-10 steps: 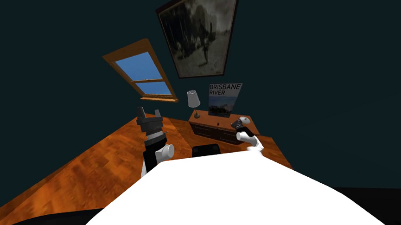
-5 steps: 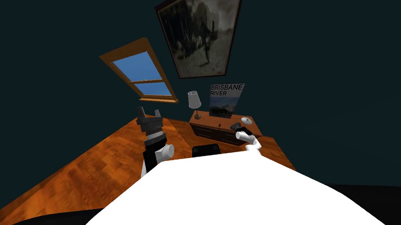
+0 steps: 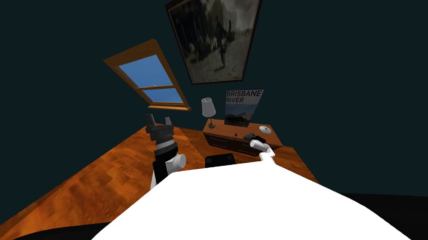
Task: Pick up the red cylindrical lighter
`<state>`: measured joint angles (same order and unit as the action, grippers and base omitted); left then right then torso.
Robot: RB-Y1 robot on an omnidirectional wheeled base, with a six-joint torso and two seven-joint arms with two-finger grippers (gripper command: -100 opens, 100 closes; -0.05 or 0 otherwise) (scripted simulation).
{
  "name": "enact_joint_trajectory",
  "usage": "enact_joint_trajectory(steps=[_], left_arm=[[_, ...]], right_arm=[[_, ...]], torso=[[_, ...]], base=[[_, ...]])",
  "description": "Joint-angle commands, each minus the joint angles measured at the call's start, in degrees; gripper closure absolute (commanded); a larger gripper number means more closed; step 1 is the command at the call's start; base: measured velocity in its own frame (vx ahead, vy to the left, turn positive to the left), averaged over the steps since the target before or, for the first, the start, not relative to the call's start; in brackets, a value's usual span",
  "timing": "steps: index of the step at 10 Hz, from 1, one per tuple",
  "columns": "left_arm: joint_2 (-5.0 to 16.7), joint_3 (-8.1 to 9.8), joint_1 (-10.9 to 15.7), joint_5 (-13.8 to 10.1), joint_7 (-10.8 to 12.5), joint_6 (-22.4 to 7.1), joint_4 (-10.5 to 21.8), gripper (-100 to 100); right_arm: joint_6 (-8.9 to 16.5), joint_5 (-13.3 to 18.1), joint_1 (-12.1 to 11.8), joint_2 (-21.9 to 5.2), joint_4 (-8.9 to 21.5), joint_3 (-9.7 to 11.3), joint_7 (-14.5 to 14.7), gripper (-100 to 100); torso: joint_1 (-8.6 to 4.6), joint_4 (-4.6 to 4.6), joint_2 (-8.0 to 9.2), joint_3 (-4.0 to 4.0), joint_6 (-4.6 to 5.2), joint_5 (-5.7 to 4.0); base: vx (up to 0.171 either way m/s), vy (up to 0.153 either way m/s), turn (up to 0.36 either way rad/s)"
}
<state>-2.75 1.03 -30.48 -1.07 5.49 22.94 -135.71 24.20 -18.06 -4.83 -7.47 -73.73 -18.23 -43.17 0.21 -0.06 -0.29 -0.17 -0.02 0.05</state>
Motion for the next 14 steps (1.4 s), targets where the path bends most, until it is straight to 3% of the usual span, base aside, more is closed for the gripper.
enact_joint_trajectory(steps=[1, 7, 10, 11, 12, 13, 14], left_arm=[[0.0, 0.0, 0.0, 0.0, 0.0, 0.0, 0.0, 0], [0.0, 0.0, 0.0, 0.0, 0.0, 0.0, 0.0, 0], [0.0, 0.0, 0.0, 0.0, 0.0, 0.0, 0.0, 0], [0.0, 0.01, 0.0, 0.0, 0.0, 0.0, 0.0, 0], [0.0, 0.0, 0.0, 0.0, 0.0, 0.0, 0.0, 0], [0.0, 0.0, 0.0, 0.0, 0.0, 0.0, 0.0, 0], [0.0, 0.0, 0.0, 0.0, 0.0, 0.0, 0.0, 0]], right_arm=[[1.2, -0.6, 0.7, -0.1, 1.2, -0.3, -1.7, -100], [6.6, -3.1, 6.1, 2.5, 9.9, -3.0, -10.3, -100], [8.0, -3.8, 8.1, 4.3, 12.4, -3.9, -13.0, -100], [7.6, -4.1, 7.5, 3.7, 11.9, -3.7, -12.1, -100], [7.7, -4.1, 7.5, 3.8, 12.0, -3.7, -12.3, 0], [6.5, -3.7, 8.1, 3.8, 13.5, -4.6, -12.6, -100], [5.2, -3.3, 8.8, 3.9, 15.2, -5.5, -12.9, -100]], torso=[[0.0, 0.0, 0.0, 0.0, 0.0, 0.0], [-0.13, -0.01, -0.02, -0.02, 0.0, -0.02], [-0.19, 0.0, 0.02, 0.01, 0.01, -0.03], [-0.25, 0.0, 0.0, 0.0, 0.01, -0.04], [-0.27, 0.01, 0.12, 0.06, 0.02, -0.04], [-0.25, 0.04, 0.22, 0.12, 0.02, -0.04], [-0.3, 0.06, 0.29, 0.16, -0.01, -0.05]], base=[[0.062, 0.046, -0.008], [0.073, 0.03, -0.011], [0.071, 0.007, -0.009], [0.037, -0.008, 0.003], [0.007, -0.001, 0.001], [-0.005, -0.017, 0.127], [-0.016, -0.042, 0.215]])
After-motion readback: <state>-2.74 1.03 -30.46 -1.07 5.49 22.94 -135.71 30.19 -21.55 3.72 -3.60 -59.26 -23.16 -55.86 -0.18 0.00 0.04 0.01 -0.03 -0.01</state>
